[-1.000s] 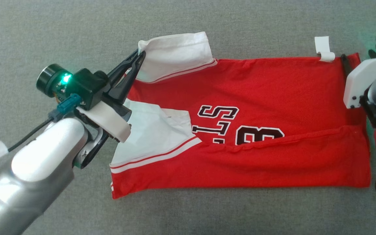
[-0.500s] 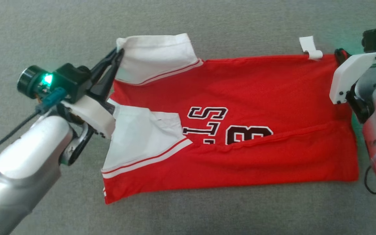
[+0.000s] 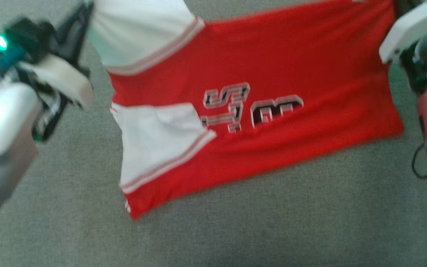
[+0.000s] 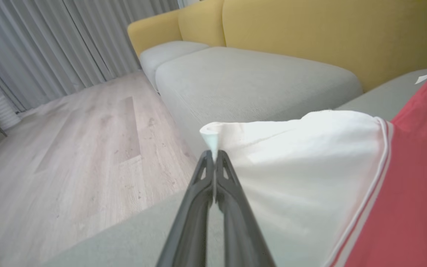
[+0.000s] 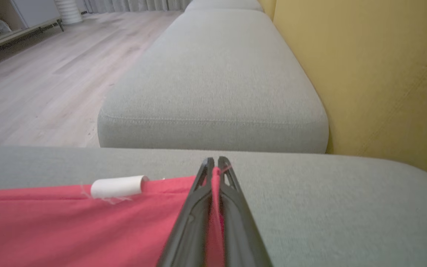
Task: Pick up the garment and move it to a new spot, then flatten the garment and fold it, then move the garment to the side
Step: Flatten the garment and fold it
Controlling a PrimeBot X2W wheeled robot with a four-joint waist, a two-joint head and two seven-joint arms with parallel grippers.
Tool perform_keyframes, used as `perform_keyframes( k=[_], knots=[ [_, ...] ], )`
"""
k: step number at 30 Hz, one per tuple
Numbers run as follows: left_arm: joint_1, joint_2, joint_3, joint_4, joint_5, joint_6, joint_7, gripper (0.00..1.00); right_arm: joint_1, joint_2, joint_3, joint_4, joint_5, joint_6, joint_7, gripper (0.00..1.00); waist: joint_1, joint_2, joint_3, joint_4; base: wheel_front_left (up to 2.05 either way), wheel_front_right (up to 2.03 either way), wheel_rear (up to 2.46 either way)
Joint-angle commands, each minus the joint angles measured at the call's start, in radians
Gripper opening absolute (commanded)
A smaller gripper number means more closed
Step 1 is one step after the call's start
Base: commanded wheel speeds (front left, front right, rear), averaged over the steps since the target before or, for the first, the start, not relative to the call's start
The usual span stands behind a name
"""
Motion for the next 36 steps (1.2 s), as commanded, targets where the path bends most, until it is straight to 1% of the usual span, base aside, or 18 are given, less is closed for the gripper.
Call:
perform_keyframes(
  k=[1,9,11,13,16,20,23,25,32,36],
  knots=[
    [-0.068,0.038,0.063,0.000,0.009,-0.003,-0.013,0.00,-0.042,0.008,0.012,-0.037,0.005,0.002,-0.016,0.00,0.0000,0.0000,0.010,-0.004,0.00,0.00,0.00],
    [-0.252,-0.033,0.080,0.211,0.051,-0.057,-0.105,0.00,-0.150,0.019,0.037,-0.017,-0.016,0.002,-0.135,0.00,0.0000,0.0000,0.065,-0.013,0.00,0.00,0.00],
    [-0.275,-0.057,0.081,0.254,0.051,-0.079,-0.122,0.00,-0.164,0.022,0.038,0.006,-0.017,0.002,-0.151,0.00,0.0000,0.0000,0.072,-0.010,0.00,0.00,0.00],
    [-0.283,-0.078,0.074,0.289,0.044,-0.108,-0.130,0.00,-0.173,0.027,0.048,0.027,-0.019,0.002,-0.168,0.00,0.0000,0.0000,0.074,-0.008,0.00,0.00,0.00],
    [-0.272,-0.105,0.057,0.330,0.045,-0.134,-0.146,0.00,-0.167,0.029,0.065,0.073,0.004,0.002,-0.185,0.00,0.0000,0.0000,0.063,0.007,0.00,0.00,0.00],
    [-0.214,-0.135,0.055,0.340,-0.031,-0.157,-0.136,0.00,-0.139,0.015,0.106,0.109,0.036,0.002,-0.179,0.00,0.0000,0.0000,0.035,0.024,0.00,0.00,0.00],
    [-0.170,-0.125,0.018,0.315,-0.064,-0.163,-0.108,0.00,-0.112,-0.001,0.145,0.122,0.073,0.002,-0.167,0.00,0.0000,0.0000,0.012,0.031,0.00,0.00,0.00],
    [-0.139,-0.109,-0.009,0.274,-0.093,-0.163,-0.088,0.00,-0.091,-0.017,0.173,0.129,0.097,0.002,-0.154,0.00,0.0000,0.0000,-0.003,0.034,0.00,0.00,0.00],
    [-0.028,-0.005,-0.092,0.116,-0.167,-0.164,-0.014,0.00,0.001,-0.073,0.298,0.132,0.189,0.002,-0.071,0.00,0.0000,0.0000,-0.060,0.036,0.00,0.00,0.00],
    [0.035,0.054,-0.130,0.012,-0.212,-0.164,0.053,0.00,0.054,-0.123,0.387,0.110,0.234,0.002,-0.020,0.00,0.0000,0.0000,-0.091,0.034,0.00,0.00,0.00]
  ],
)
